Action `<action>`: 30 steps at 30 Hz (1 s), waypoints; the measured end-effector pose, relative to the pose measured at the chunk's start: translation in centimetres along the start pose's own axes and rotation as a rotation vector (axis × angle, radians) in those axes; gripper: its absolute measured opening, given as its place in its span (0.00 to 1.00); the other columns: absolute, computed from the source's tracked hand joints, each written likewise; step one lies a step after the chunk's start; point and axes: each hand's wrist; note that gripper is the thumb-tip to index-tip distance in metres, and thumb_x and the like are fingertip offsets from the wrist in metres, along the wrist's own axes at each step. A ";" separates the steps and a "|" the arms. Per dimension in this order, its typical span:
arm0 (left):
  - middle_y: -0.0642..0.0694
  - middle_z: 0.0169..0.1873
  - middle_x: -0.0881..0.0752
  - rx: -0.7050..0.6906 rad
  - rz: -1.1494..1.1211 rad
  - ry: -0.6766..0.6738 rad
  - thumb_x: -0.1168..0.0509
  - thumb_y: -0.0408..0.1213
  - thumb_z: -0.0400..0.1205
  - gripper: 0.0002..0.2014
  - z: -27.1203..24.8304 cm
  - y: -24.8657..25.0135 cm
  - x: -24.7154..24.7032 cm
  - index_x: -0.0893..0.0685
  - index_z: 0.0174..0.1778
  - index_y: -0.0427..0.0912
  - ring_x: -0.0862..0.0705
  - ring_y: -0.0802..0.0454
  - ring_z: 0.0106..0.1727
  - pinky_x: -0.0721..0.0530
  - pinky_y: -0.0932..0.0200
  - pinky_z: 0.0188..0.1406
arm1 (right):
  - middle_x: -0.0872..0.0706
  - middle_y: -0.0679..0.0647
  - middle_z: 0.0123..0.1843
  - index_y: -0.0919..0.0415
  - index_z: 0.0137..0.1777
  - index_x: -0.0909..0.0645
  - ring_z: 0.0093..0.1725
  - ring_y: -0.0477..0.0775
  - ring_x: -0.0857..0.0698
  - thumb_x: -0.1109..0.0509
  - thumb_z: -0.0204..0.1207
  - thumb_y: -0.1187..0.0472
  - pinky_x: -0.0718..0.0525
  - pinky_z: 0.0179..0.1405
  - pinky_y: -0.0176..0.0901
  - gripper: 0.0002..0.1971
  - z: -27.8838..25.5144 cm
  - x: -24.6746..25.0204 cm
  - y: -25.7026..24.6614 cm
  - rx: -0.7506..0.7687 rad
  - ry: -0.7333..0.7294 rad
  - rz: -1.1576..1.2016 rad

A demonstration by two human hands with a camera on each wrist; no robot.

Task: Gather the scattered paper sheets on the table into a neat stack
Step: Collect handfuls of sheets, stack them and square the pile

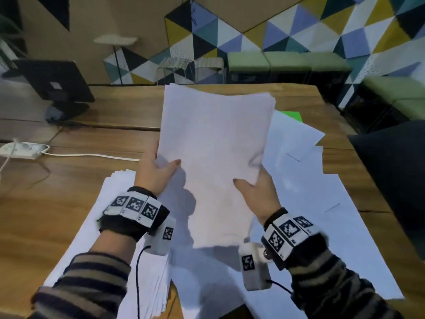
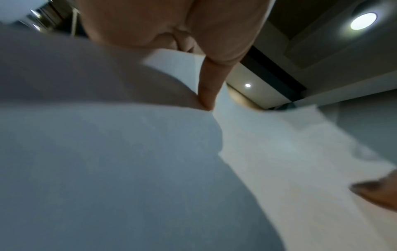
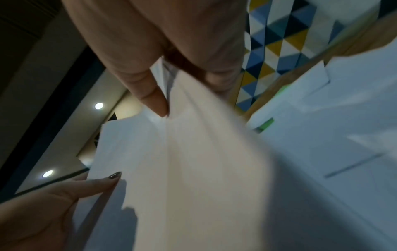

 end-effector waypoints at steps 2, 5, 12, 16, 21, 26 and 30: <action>0.46 0.56 0.19 0.095 0.140 -0.023 0.30 0.27 0.76 0.23 0.3 -1.1 2.1 0.26 0.67 0.37 0.22 0.49 0.55 0.26 0.60 0.54 | 0.19 0.56 0.60 0.58 0.65 0.30 0.59 0.58 0.19 0.35 0.73 0.66 0.20 0.64 0.54 0.20 0.4 -2.5 0.9 -0.137 -0.100 -0.055; 0.37 0.58 0.17 0.298 0.437 -0.105 0.30 0.33 0.75 0.26 0.7 -4.5 5.5 0.27 0.69 0.39 0.20 0.38 0.59 0.21 0.47 0.58 | 0.23 0.61 0.63 0.62 0.70 0.37 0.60 0.62 0.20 0.37 0.75 0.64 0.19 0.62 0.56 0.24 0.0 -7.0 2.8 -0.285 -0.298 -0.215; 0.32 0.56 0.16 0.524 0.661 -0.122 0.35 0.30 0.76 0.21 -0.2 -11.6 10.8 0.26 0.66 0.37 0.18 0.34 0.57 0.23 0.51 0.49 | 0.24 0.55 0.49 0.64 0.61 0.34 0.52 0.57 0.21 0.39 0.76 0.66 0.20 0.45 0.46 0.15 -3.1 -16.4 6.1 -0.357 -0.542 -0.384; 0.31 0.62 0.20 0.588 0.720 -0.110 0.33 0.34 0.76 0.28 -0.2 -13.3 12.1 0.33 0.72 0.40 0.21 0.32 0.62 0.21 0.45 0.57 | 0.23 0.62 0.67 0.66 0.73 0.38 0.63 0.59 0.21 0.39 0.78 0.60 0.26 0.48 0.39 0.24 -3.5 -18.0 6.7 -0.327 -0.629 -0.571; 0.35 0.71 0.31 0.417 0.763 -0.150 0.32 0.40 0.78 0.34 -0.9 -12.5 9.3 0.39 0.79 0.49 0.31 0.35 0.72 0.30 0.42 0.69 | 0.19 0.58 0.64 0.59 0.70 0.32 0.64 0.59 0.20 0.38 0.78 0.56 0.22 0.65 0.45 0.21 -3.0 -15.5 7.4 -0.286 -0.571 -0.646; 0.46 0.41 0.15 0.236 0.451 -0.370 0.35 0.34 0.79 0.08 -3.1 -10.3 4.0 0.19 0.51 0.49 0.17 0.46 0.45 0.21 0.60 0.45 | 0.16 0.56 0.51 0.54 0.50 0.24 0.53 0.58 0.18 0.38 0.77 0.58 0.20 0.56 0.45 0.05 -2.4 -9.8 8.9 -0.291 -0.395 -0.661; 0.50 0.31 0.18 0.266 0.459 -0.689 0.34 0.39 0.79 0.02 -6.2 -8.2 -0.2 0.22 0.44 0.49 0.14 0.45 0.40 0.15 0.56 0.40 | 0.18 0.56 0.44 0.52 0.45 0.26 0.45 0.55 0.20 0.35 0.76 0.59 0.21 0.51 0.43 0.02 -2.2 -5.4 10.5 -0.255 -0.239 -0.626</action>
Point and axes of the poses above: each hand's wrist, its own z-axis towards the middle knuckle, its own x-axis out of the back of the hand, y = z × x
